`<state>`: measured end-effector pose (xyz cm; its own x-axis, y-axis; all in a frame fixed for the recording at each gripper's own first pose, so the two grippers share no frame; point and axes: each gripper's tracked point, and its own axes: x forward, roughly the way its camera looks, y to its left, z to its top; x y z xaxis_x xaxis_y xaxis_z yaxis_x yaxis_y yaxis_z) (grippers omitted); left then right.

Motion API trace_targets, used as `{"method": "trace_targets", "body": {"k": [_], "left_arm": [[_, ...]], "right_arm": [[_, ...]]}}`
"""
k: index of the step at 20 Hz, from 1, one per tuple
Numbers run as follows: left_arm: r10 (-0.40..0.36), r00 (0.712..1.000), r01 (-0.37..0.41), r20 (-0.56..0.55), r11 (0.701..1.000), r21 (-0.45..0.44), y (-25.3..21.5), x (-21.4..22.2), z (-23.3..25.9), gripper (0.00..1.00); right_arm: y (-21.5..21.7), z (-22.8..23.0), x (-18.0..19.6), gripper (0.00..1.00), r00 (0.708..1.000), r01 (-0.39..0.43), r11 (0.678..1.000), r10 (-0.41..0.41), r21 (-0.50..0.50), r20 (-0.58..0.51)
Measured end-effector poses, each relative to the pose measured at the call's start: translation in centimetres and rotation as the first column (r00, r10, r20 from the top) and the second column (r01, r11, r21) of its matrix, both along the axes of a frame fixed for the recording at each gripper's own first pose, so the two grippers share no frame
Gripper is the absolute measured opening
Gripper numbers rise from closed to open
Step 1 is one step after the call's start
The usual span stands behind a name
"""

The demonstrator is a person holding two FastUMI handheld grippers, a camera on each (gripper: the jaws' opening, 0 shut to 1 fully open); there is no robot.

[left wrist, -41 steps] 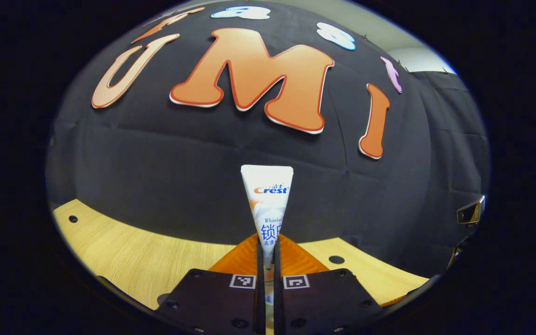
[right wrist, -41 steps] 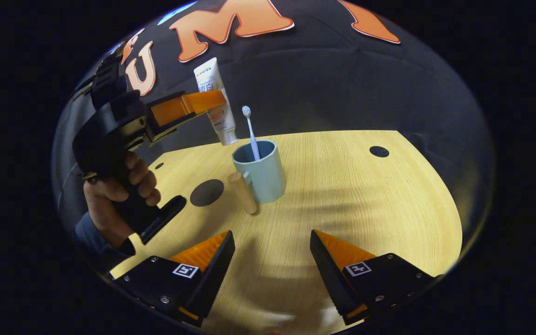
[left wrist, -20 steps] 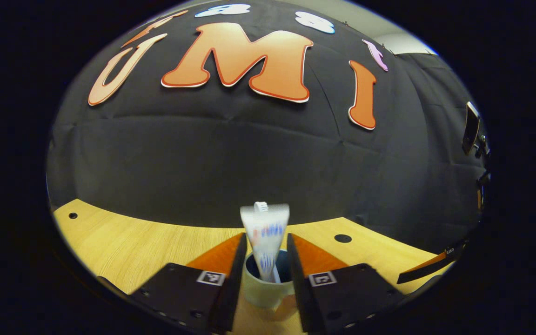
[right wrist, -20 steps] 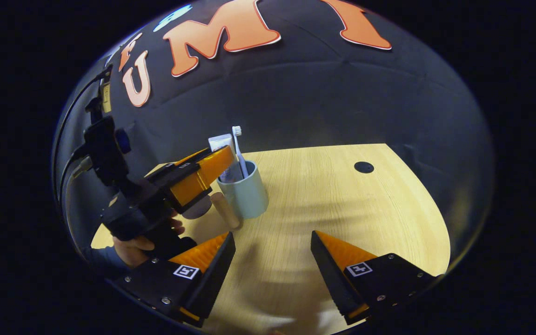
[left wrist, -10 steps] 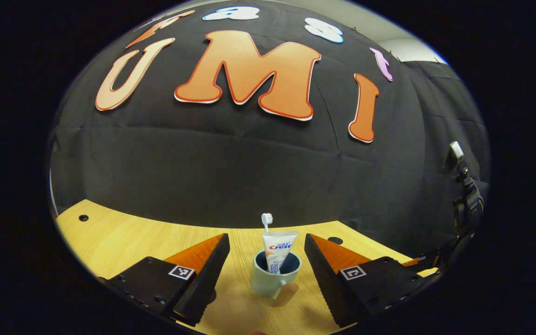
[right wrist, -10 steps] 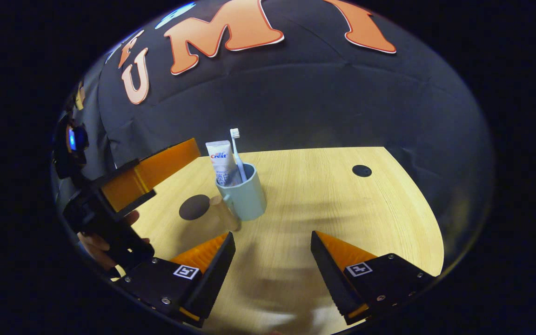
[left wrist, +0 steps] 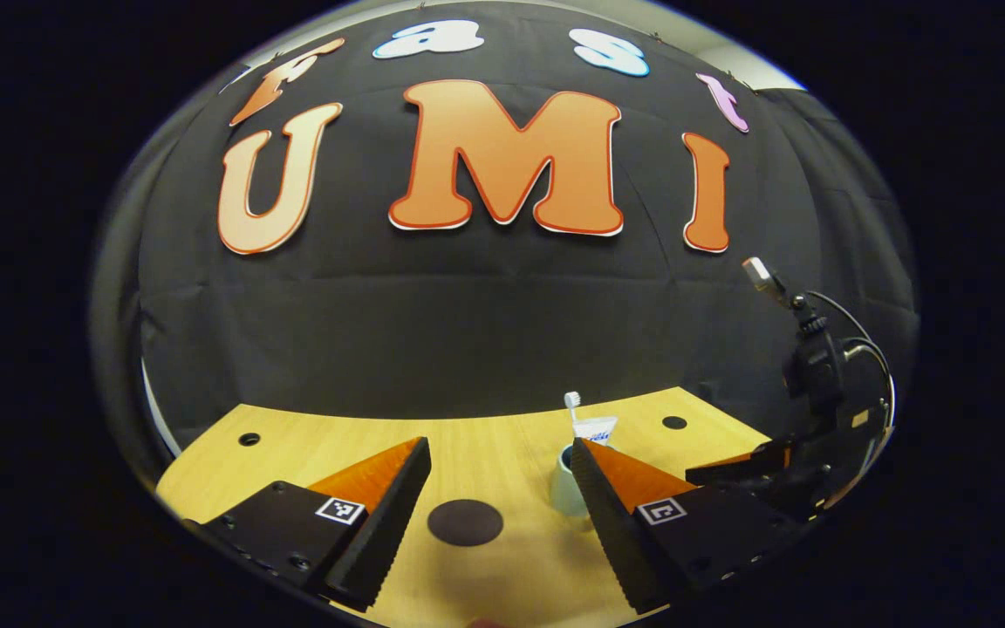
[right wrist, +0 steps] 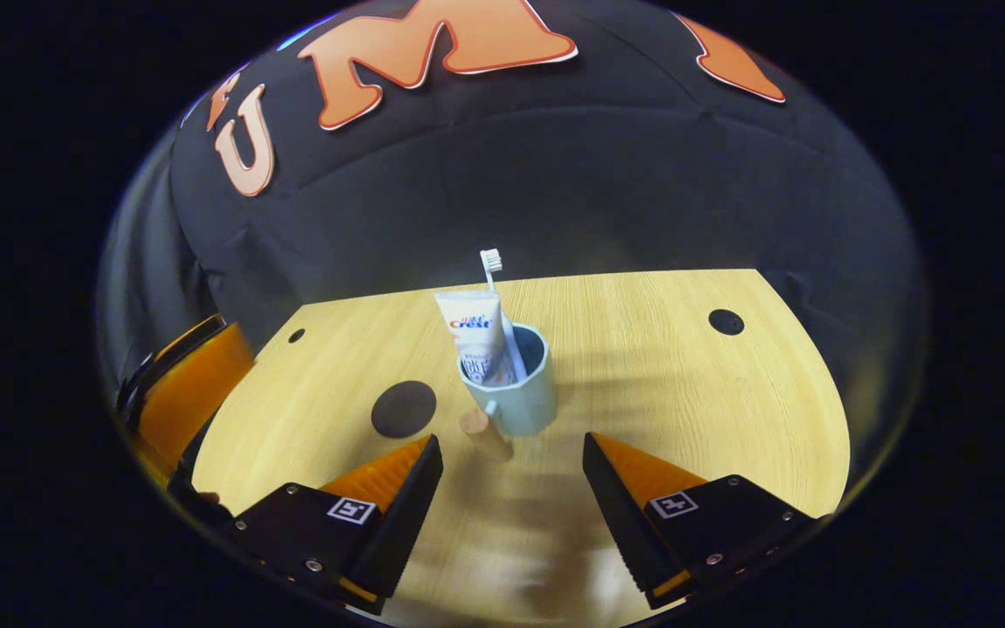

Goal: Put the toothbrush and toothpaste on the desktop into the cup, then pick up the cup and place it on the coaster on the desktop.

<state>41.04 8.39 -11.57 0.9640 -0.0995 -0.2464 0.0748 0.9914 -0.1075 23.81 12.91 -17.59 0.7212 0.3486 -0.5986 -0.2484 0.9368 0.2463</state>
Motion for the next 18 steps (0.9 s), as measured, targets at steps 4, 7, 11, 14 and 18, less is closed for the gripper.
{"method": "trace_targets", "body": {"k": [4,7,11,14,18], "left_arm": [[0.054,0.998,-0.055,0.022,0.997,0.049,3.1,-3.1,3.1,0.97],[0.074,0.997,-0.076,0.034,0.993,0.091,4.5,-5.1,4.8,0.97],[0.096,0.995,-0.095,-0.003,0.988,0.12,6.3,-7.7,5.1,0.96],[0.112,0.994,-0.11,-0.002,0.981,0.159,7.9,-9.6,6.5,0.97],[0.145,0.989,-0.143,0.002,0.975,0.171,9.4,-11.2,7.8,0.97]], "right_arm": [[1.3,-1.2,1.1,0.96,0.998,0.001,0.999,-0.004,-0.036,-0.068],[2.3,-2.3,2.3,0.95,0.994,0.014,0.999,-0.019,-0.051,-0.11],[3.1,-3.9,3.8,0.91,0.983,0.047,0.993,-0.065,-0.108,-0.172],[3.6,-4.5,4.8,0.88,0.976,0.073,0.989,-0.098,-0.129,-0.196],[3.8,-6.1,5.1,0.72,0.959,0.096,0.984,-0.133,-0.153,-0.251]]}}
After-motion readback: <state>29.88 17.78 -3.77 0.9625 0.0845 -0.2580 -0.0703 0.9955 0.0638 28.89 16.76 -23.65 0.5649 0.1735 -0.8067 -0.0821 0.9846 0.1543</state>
